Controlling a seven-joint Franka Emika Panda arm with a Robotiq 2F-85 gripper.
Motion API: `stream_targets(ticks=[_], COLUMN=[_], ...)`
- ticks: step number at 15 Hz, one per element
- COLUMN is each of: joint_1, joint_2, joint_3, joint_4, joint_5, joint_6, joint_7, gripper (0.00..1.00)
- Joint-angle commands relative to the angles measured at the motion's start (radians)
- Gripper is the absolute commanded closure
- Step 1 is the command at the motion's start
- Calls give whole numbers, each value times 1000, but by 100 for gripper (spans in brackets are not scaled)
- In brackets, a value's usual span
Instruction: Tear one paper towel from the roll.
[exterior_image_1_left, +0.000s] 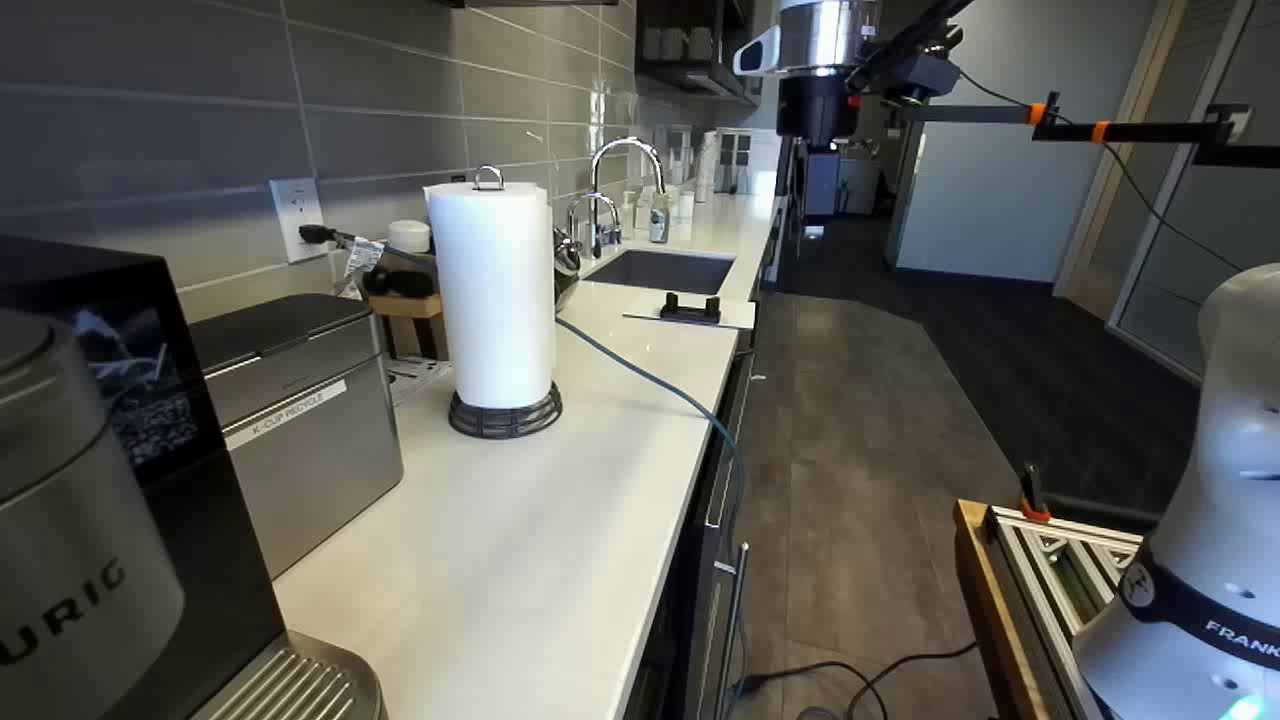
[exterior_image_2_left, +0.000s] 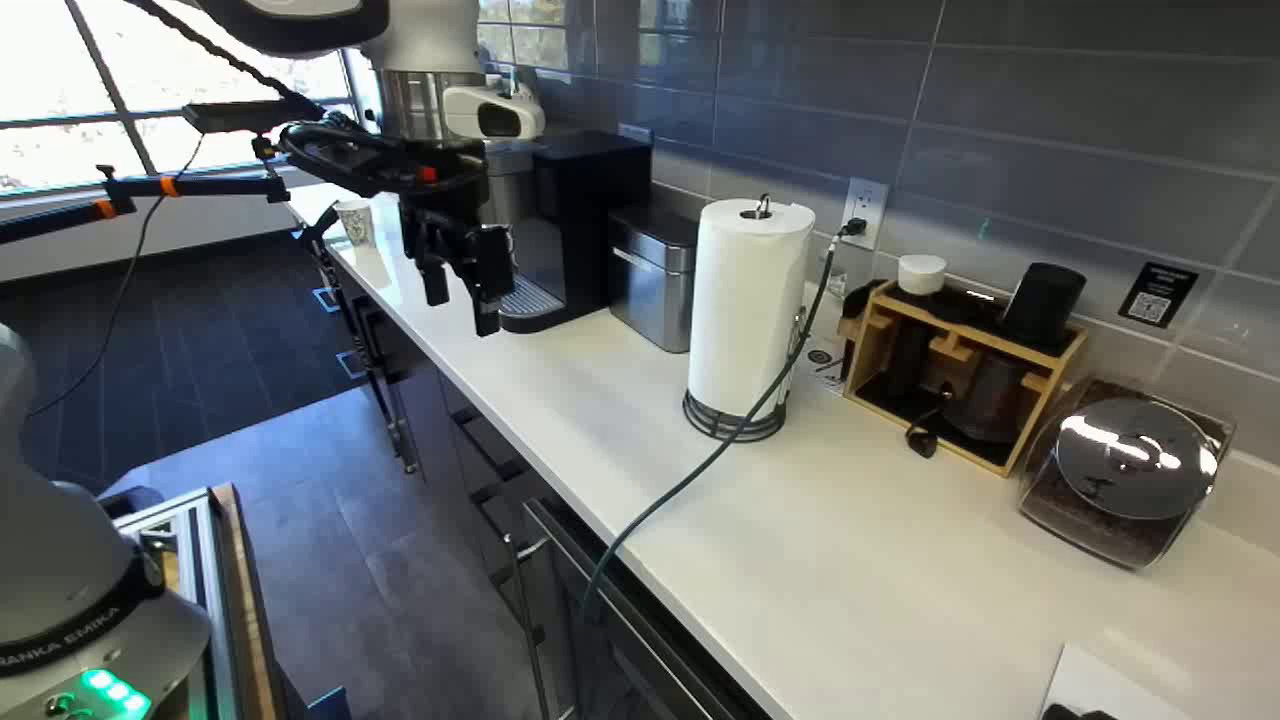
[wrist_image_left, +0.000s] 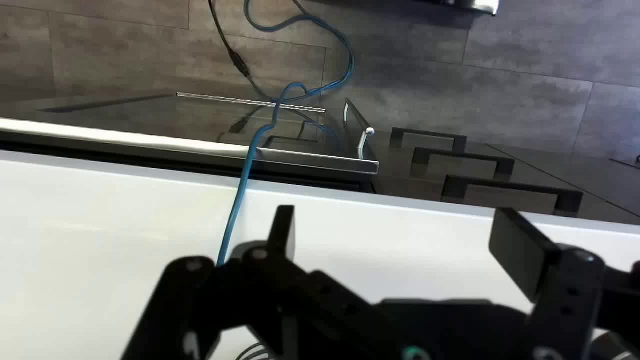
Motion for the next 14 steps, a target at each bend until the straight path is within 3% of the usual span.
stream_targets(ticks=[1,7,9,14], joint_1=[-3,-9,-16,-23], joint_2=[1,10,63,261], joint_3=[3,4,-9,-64], joint_4=[2,7,62,312], joint_5=[2,5,11,27], joint_6=[-2,15,81,209], joint_7=[-1,25,44,-58], gripper=[0,0,0,0])
